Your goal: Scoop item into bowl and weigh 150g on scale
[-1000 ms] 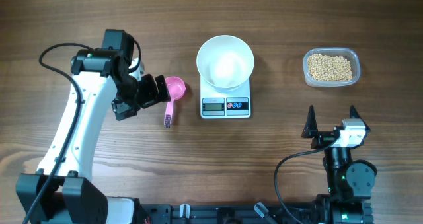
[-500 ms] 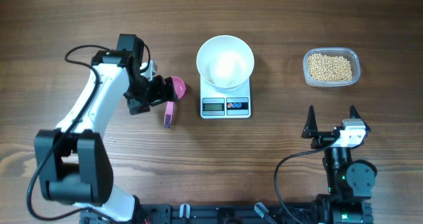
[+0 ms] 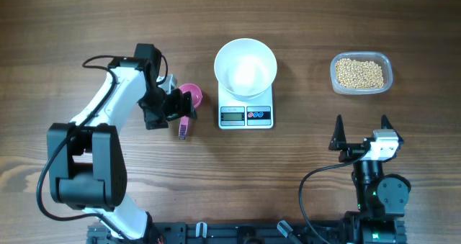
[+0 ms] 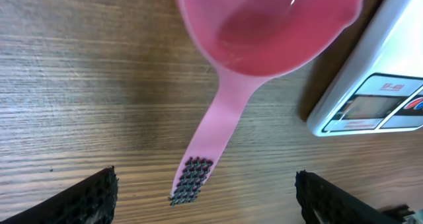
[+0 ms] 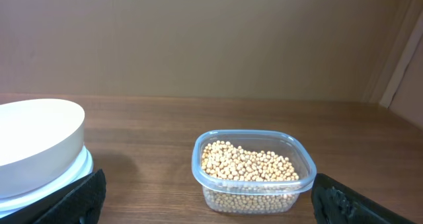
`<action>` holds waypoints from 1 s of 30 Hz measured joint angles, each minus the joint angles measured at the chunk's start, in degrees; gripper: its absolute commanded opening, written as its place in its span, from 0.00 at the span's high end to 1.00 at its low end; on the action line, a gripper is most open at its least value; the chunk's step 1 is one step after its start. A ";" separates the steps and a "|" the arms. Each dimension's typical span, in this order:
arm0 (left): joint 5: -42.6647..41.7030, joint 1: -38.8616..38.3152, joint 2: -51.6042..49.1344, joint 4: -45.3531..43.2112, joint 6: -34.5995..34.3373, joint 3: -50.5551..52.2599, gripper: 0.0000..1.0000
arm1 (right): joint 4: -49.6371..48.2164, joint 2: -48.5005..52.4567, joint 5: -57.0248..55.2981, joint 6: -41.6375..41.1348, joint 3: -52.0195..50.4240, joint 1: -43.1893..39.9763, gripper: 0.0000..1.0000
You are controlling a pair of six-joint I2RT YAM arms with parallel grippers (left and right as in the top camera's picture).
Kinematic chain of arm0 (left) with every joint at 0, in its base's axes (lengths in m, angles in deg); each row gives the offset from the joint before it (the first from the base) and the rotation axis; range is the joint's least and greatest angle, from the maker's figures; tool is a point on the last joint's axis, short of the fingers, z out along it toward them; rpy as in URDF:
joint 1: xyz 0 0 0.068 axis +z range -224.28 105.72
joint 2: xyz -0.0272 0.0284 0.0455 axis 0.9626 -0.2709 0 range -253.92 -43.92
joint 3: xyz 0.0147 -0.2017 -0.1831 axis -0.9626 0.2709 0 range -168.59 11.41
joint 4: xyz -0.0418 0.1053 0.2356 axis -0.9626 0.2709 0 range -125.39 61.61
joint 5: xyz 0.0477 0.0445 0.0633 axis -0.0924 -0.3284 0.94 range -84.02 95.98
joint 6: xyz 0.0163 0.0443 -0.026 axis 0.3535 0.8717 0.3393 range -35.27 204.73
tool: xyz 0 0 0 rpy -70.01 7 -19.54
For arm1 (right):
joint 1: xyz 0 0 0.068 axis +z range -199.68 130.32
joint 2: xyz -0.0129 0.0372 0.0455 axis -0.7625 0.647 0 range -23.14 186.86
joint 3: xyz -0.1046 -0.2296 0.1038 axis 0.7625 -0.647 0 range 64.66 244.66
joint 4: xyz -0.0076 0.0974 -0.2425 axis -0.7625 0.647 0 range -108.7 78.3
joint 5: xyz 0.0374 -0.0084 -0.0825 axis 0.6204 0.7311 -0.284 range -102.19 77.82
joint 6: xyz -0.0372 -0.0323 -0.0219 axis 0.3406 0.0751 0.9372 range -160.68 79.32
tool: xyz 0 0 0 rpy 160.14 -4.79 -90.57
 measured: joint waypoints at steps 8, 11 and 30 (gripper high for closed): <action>-0.02 0.00 -0.02 -0.15 0.22 0.15 0.09 | -0.28 0.00 0.00 0.35 0.00 0.00 0.00; -0.15 0.00 -0.02 -0.13 0.22 0.15 0.09 | -2.89 0.00 0.79 0.33 -0.04 0.00 0.00; -0.42 0.00 -0.20 -3.85 1.73 0.31 0.17 | -8.44 4.57 23.98 -26.34 14.58 0.00 0.00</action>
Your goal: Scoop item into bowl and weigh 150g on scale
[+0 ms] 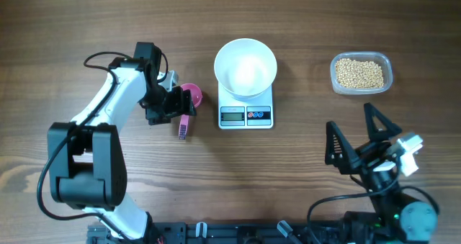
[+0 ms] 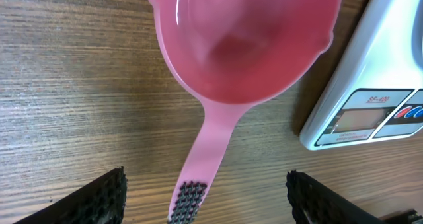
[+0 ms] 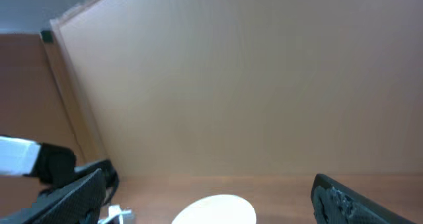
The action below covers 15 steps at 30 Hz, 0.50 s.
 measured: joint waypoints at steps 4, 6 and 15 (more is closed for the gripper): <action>0.00 0.00 -0.33 -0.52 0.04 0.00 0.15 | 1.90 6.08 3.04 1.64 7.61 0.00 0.01; -0.22 0.00 -0.48 -0.59 0.02 0.00 0.15 | 1.97 9.03 7.08 1.60 9.75 0.00 0.00; -1.05 0.00 -1.07 -1.38 0.52 0.00 0.34 | -6.58 22.73 26.49 -5.60 10.49 0.00 0.00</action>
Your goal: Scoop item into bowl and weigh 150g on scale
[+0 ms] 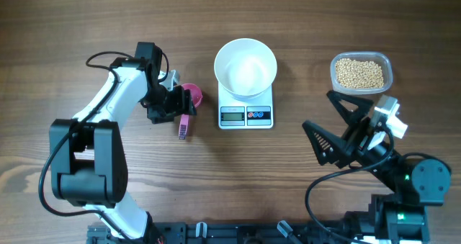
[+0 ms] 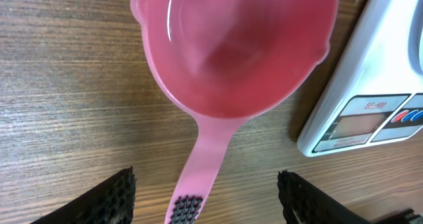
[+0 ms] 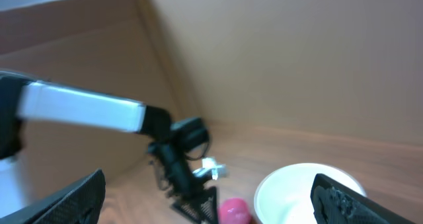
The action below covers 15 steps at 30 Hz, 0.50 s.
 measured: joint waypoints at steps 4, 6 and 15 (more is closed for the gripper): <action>-0.02 0.00 -0.22 -0.39 0.37 0.00 0.36 | 4.81 3.96 3.21 0.63 4.26 0.00 0.00; -0.02 0.00 -0.35 -0.72 0.57 0.00 0.38 | 10.05 5.64 3.45 2.29 6.64 0.00 0.00; -0.02 0.00 -2.47 -1.11 0.57 0.00 0.48 | 23.41 9.03 2.89 10.01 13.05 0.00 0.00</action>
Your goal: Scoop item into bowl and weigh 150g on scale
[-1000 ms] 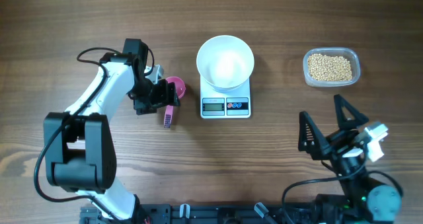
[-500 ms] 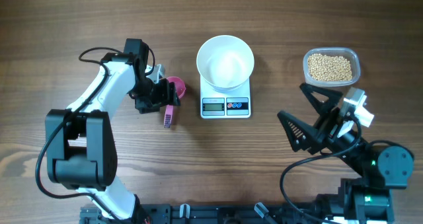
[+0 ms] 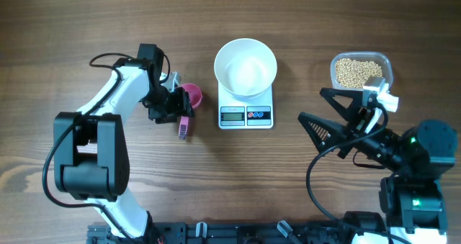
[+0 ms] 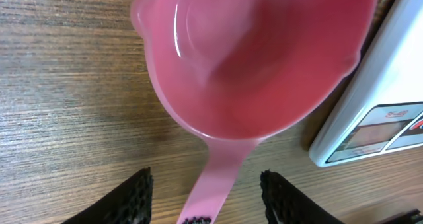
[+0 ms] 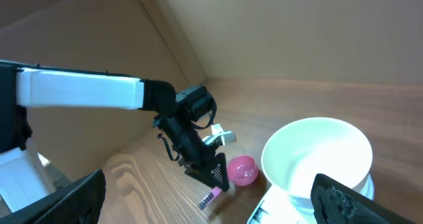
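The pink scoop (image 3: 190,97) lies on the table left of the scale, its cup (image 4: 254,55) empty and its handle (image 4: 220,183) pointing at the front edge. My left gripper (image 3: 173,106) is open and low over the scoop, one finger (image 4: 129,199) on each side of the handle, not touching it. The white bowl (image 3: 245,65) stands empty on the white scale (image 3: 245,114). A clear tub of soybeans (image 3: 360,73) sits at the far right. My right gripper (image 3: 333,118) is open, raised off the table and turned toward the bowl (image 5: 317,154) and scoop (image 5: 241,170).
The scale's display and buttons (image 4: 386,128) face the front edge, close to the right of the scoop. The left arm (image 5: 79,92) reaches across the left side of the table. Bare wooden tabletop (image 3: 238,179) lies in front of the scale.
My left gripper has come closer to the scoop and its fingers now stand nearer the handle. My right gripper has tilted down further, so bowl and scoop show more fully.
At first my right gripper rested near the front edge facing the soybean tub, and my left hung open over the scoop handle. Then the right gripper was raised and turned left toward the scale. The left gripper has come steadily closer to the scoop, staying open.
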`<action>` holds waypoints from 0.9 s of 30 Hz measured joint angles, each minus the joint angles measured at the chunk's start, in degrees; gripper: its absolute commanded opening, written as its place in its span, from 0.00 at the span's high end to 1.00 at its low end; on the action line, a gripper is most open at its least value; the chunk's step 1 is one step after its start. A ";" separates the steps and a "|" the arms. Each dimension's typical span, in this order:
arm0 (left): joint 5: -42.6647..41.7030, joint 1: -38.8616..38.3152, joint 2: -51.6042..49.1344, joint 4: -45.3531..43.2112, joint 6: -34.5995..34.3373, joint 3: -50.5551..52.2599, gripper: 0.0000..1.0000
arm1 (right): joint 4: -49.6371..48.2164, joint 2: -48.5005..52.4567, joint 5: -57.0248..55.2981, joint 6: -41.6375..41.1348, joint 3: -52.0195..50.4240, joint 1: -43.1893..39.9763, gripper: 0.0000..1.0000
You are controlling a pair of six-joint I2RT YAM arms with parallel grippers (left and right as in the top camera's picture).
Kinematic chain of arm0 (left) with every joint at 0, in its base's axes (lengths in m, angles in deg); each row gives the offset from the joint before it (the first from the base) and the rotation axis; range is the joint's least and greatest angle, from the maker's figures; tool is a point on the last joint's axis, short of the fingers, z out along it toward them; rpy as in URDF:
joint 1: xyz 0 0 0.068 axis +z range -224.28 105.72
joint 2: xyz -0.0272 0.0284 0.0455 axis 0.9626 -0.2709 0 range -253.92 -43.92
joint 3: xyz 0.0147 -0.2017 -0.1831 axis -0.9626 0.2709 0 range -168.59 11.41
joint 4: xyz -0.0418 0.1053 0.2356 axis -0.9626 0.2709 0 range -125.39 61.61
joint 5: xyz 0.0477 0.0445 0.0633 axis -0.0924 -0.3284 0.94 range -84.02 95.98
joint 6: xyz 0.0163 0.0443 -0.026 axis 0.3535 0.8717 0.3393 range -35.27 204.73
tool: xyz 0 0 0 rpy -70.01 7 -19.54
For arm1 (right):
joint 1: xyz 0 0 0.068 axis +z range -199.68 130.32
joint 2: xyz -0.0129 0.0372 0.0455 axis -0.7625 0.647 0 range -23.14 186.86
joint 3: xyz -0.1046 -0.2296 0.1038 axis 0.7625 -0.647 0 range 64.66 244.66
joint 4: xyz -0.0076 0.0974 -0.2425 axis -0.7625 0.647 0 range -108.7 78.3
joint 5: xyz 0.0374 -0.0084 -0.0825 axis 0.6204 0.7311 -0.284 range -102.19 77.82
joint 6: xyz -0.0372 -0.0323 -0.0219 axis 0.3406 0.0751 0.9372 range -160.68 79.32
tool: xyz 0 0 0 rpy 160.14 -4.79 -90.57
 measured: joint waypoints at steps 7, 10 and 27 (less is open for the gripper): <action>-1.18 0.00 -0.09 -0.90 0.79 0.00 0.54 | 1.70 0.00 0.00 1.81 1.36 0.00 0.00; -2.58 0.00 -0.26 -1.05 1.31 0.00 0.57 | 1.97 0.00 0.00 1.99 1.36 0.00 0.00; -4.04 0.00 -1.60 -1.29 2.60 0.02 0.96 | 1.97 0.00 0.00 1.99 1.36 0.00 0.00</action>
